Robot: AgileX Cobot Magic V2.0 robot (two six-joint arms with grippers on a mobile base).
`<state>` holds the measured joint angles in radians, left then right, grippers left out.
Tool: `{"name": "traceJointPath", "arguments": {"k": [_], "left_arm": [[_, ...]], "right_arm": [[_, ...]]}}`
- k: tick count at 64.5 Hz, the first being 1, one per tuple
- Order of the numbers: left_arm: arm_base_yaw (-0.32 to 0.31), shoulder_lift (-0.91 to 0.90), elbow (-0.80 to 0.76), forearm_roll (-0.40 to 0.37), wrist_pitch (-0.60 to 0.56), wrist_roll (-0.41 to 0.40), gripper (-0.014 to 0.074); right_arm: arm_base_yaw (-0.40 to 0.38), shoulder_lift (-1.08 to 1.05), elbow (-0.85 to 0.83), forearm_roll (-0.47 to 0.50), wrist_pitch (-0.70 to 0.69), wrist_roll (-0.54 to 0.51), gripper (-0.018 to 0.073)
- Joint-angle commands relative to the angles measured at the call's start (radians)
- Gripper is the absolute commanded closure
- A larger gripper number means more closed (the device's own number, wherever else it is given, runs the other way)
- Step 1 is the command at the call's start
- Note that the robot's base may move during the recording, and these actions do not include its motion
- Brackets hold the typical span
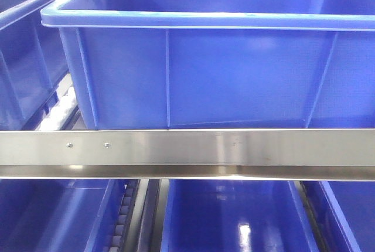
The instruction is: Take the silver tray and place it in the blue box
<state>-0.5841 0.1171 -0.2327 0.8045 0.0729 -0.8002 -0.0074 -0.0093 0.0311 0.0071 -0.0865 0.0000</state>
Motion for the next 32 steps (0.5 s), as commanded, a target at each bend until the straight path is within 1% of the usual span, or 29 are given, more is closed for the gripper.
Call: {"name": "traceJointPath", "arguments": {"k": [1, 4, 5, 7, 11, 13, 15, 18, 20, 22, 24, 25, 28, 30, 31, 32], "left_arm": [[0.000, 0.010, -0.029, 0.021, -0.023, 0.002, 0.0659], [0.000, 0.010, -0.029, 0.012, 0.023, 0.002, 0.0659], [0.000, 0.010, -0.029, -0.001, 0.034, 0.002, 0.0659], [0.000, 0.007, -0.034, -0.054, 0.068, 0.007, 0.0659], [0.006, -0.015, -0.052, -0.296, 0.176, 0.011, 0.0659], [0.016, -0.033, -0.059, -0.365, 0.224, 0.011, 0.0659], [0.027, -0.051, -0.062, -0.382, 0.259, 0.011, 0.0659], [0.056, -0.092, -0.060, -0.385, 0.302, 0.012, 0.0659], [0.073, -0.113, -0.058, -0.388, 0.312, 0.012, 0.0659], [0.101, -0.151, -0.052, -0.413, 0.316, 0.012, 0.0659], [0.125, -0.149, -0.048, -0.438, 0.316, 0.022, 0.0659], [0.139, -0.147, -0.048, -0.453, 0.316, 0.035, 0.0660], [0.175, -0.138, -0.042, -0.526, 0.316, 0.128, 0.0661], [0.202, -0.138, -0.034, -0.612, 0.307, 0.243, 0.0664], [0.213, -0.138, -0.029, -0.639, 0.301, 0.282, 0.0664], [0.230, -0.138, -0.022, -0.679, 0.288, 0.342, 0.0666]], "right_arm": [[-0.007, -0.021, 0.002, 0.000, -0.085, 0.000, 0.0510], [-0.007, -0.021, 0.002, 0.000, -0.085, 0.000, 0.0510], [-0.007, -0.021, 0.002, 0.000, -0.085, 0.000, 0.0510], [-0.007, -0.021, 0.002, 0.000, -0.085, 0.000, 0.0510], [-0.007, -0.021, 0.002, 0.000, -0.085, 0.000, 0.0510], [-0.007, -0.021, 0.002, 0.000, -0.085, 0.000, 0.0510], [-0.007, -0.021, 0.002, 0.000, -0.085, 0.000, 0.0510], [-0.007, -0.021, 0.002, 0.000, -0.085, 0.000, 0.0510], [-0.007, -0.021, 0.002, 0.000, -0.085, 0.000, 0.0510], [-0.007, -0.021, 0.002, 0.000, -0.085, 0.000, 0.0510], [-0.007, -0.021, 0.002, 0.000, -0.085, 0.000, 0.0510], [-0.007, -0.021, 0.002, 0.000, -0.085, 0.000, 0.0510], [-0.007, -0.021, 0.002, 0.000, -0.086, 0.000, 0.0510], [-0.007, -0.021, 0.002, 0.000, -0.086, 0.000, 0.0510], [-0.007, -0.021, 0.002, 0.000, -0.086, 0.000, 0.0510], [-0.007, -0.021, 0.002, 0.000, -0.086, 0.000, 0.0510]]}}
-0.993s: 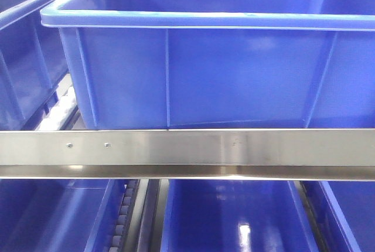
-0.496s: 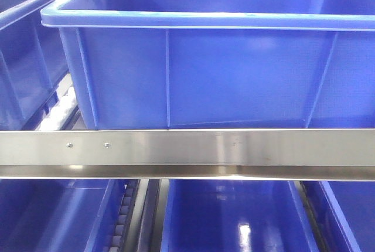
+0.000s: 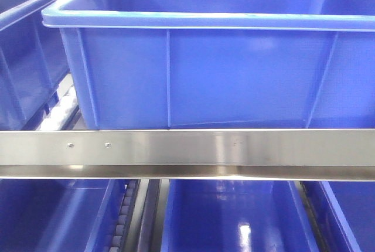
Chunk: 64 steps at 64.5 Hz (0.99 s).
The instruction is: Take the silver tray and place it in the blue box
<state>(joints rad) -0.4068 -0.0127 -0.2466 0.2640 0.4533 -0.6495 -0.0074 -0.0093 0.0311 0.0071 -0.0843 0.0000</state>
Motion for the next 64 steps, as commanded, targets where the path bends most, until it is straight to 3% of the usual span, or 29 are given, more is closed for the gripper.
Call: {"name": "traceJointPath", "arguments": {"k": [1, 7, 10, 12, 18, 24, 40, 64], "left_arm": [[0.065, -0.009, -0.003, -0.165, -0.105, 0.234, 0.0668], [0.152, -0.009, 0.058, -0.363, -0.279, 0.598, 0.0668], [0.197, -0.009, 0.100, -0.436, -0.375, 0.713, 0.0668], [0.218, -0.009, 0.123, -0.461, -0.430, 0.738, 0.0668], [0.284, -0.019, 0.207, -0.430, -0.573, 0.740, 0.0668], [0.311, -0.019, 0.264, -0.373, -0.624, 0.740, 0.0668], [0.311, -0.019, 0.271, -0.373, -0.558, 0.740, 0.0668], [0.311, -0.019, 0.271, -0.377, -0.565, 0.740, 0.0668]], "right_arm": [[-0.007, -0.021, 0.002, 0.000, -0.088, 0.000, 0.0510], [-0.007, -0.021, 0.002, 0.000, -0.088, 0.000, 0.0510], [-0.007, -0.021, 0.002, -0.001, -0.088, 0.000, 0.0510], [-0.007, -0.021, 0.002, -0.001, -0.088, 0.000, 0.0510], [-0.007, -0.021, 0.002, -0.001, -0.088, 0.000, 0.0510], [-0.007, -0.021, 0.002, -0.001, -0.088, 0.000, 0.0510], [-0.007, -0.021, 0.002, -0.001, -0.088, 0.000, 0.0510], [-0.007, -0.021, 0.002, -0.001, -0.088, 0.000, 0.0510]]}}
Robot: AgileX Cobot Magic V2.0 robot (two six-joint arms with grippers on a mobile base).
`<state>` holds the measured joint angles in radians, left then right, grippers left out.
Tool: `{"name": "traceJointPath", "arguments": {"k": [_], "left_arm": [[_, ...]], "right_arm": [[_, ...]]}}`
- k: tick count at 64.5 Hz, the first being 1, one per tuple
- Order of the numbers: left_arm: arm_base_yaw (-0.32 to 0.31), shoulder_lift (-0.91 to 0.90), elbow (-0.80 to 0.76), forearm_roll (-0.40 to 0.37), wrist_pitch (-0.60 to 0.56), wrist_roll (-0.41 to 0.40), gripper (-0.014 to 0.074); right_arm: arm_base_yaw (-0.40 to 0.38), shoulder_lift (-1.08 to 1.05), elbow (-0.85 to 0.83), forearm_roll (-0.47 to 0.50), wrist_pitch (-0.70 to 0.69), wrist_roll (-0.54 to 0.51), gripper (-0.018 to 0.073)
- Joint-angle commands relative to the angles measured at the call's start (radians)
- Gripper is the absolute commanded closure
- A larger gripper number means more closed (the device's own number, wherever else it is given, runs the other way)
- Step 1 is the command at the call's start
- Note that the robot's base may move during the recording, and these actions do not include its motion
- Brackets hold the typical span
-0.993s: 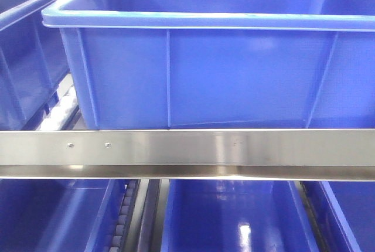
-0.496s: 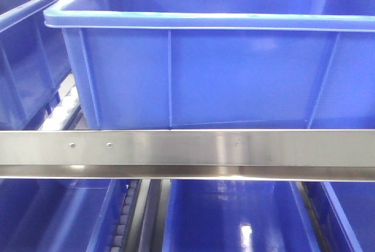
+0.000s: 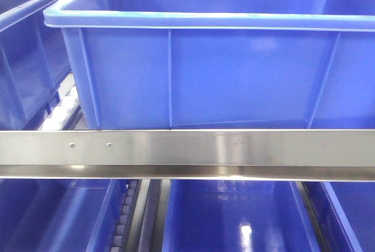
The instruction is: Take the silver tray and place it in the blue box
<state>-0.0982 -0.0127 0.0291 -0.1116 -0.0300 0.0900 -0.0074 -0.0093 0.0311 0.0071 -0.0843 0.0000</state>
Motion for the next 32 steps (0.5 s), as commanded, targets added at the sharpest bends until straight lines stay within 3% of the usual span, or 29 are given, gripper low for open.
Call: {"name": "traceJointPath", "arguments": {"k": [1, 32], "left_arm": [[0.002, -0.019, -0.004, -0.002, -0.082, 0.001, 0.0668], [0.002, -0.019, -0.004, -0.002, -0.082, 0.001, 0.0668]], "right_arm": [[-0.007, -0.021, 0.002, -0.001, -0.088, 0.000, 0.0510], [-0.007, -0.021, 0.002, -0.001, -0.088, 0.000, 0.0510]]}}
